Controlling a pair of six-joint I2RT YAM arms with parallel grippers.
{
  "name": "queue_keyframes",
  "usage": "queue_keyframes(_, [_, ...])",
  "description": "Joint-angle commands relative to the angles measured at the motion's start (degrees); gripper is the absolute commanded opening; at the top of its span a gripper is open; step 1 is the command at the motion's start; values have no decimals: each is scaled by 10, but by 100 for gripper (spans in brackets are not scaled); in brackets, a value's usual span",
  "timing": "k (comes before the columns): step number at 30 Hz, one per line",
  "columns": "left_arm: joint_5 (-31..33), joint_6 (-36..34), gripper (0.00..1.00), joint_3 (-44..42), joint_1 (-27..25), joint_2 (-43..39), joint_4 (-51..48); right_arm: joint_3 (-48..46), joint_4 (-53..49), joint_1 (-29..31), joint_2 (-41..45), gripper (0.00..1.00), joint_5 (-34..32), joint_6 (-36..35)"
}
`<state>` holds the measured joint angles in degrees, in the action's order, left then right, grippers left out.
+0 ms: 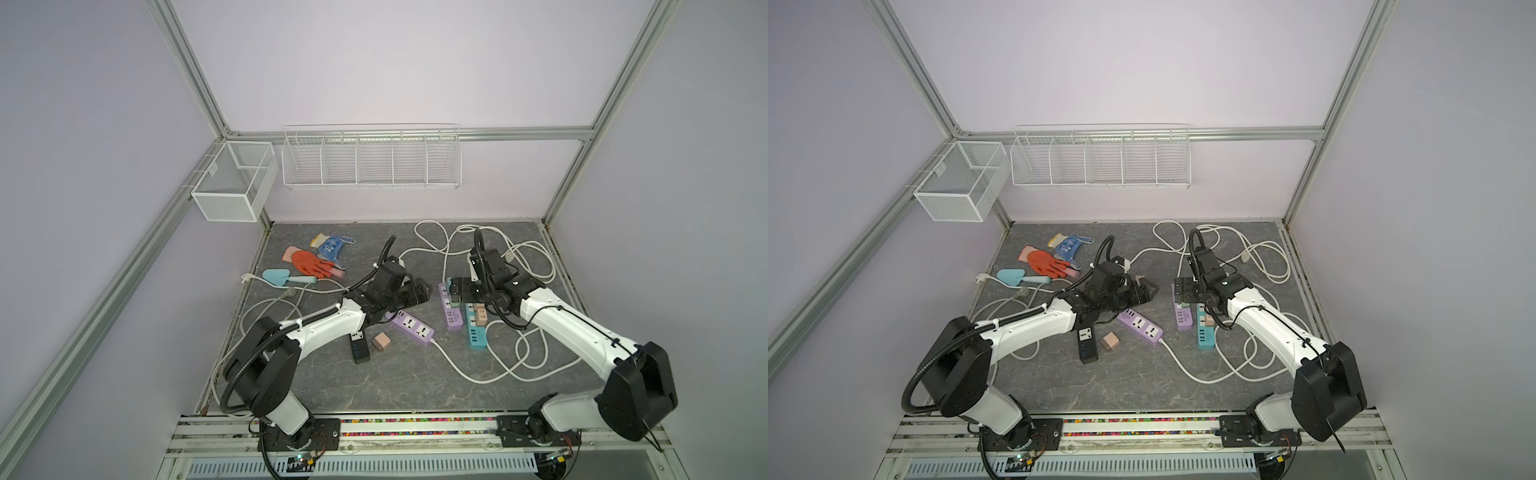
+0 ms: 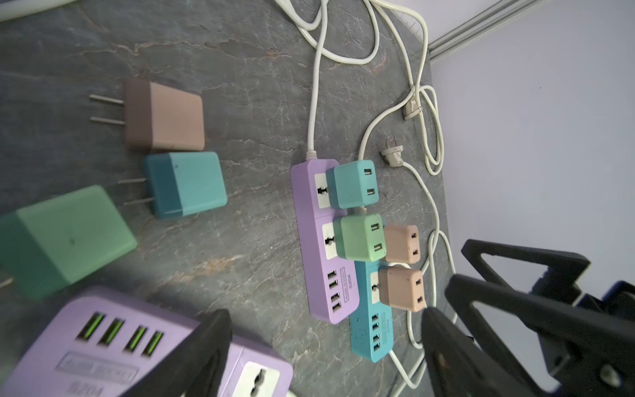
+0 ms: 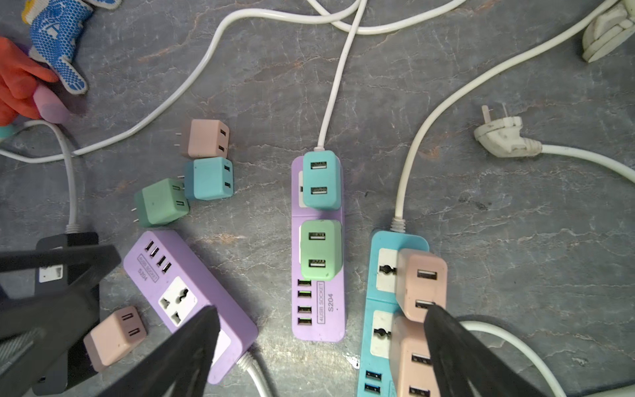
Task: Pull the plug off the socket
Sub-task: 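Move the right gripper over the green adapter while the left reaches the purple strip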
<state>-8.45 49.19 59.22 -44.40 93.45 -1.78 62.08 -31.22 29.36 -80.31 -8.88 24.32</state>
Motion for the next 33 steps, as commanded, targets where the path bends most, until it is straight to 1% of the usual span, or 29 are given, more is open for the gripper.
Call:
queue_keyframes(1, [-15,1,81,34,-2,41,11,-12,-5,-3,-18,95,16,-19])
queue_keyframes(4, [-20,6,74,54,-2,75,14,-15,2,-7,-29,94,15,-16])
queue_keyframes(7, [-24,7,69,66,-3,104,22,-15,23,-8,-41,93,30,-28])
queue_keyframes(9, [-28,6,64,81,-3,129,22,0,14,-8,-64,90,29,-30])
queue_keyframes(12, [-46,11,59,102,-4,159,30,7,14,-8,-85,87,25,-33])
queue_keyframes(18, [-64,13,52,128,-9,202,40,22,18,-9,-118,78,22,-38])
queue_keyframes(25, [-71,9,45,147,-13,229,41,47,11,-9,-146,72,13,-42])
queue_keyframes(33, [-92,4,40,167,-16,257,37,46,13,-8,-158,64,6,-41])
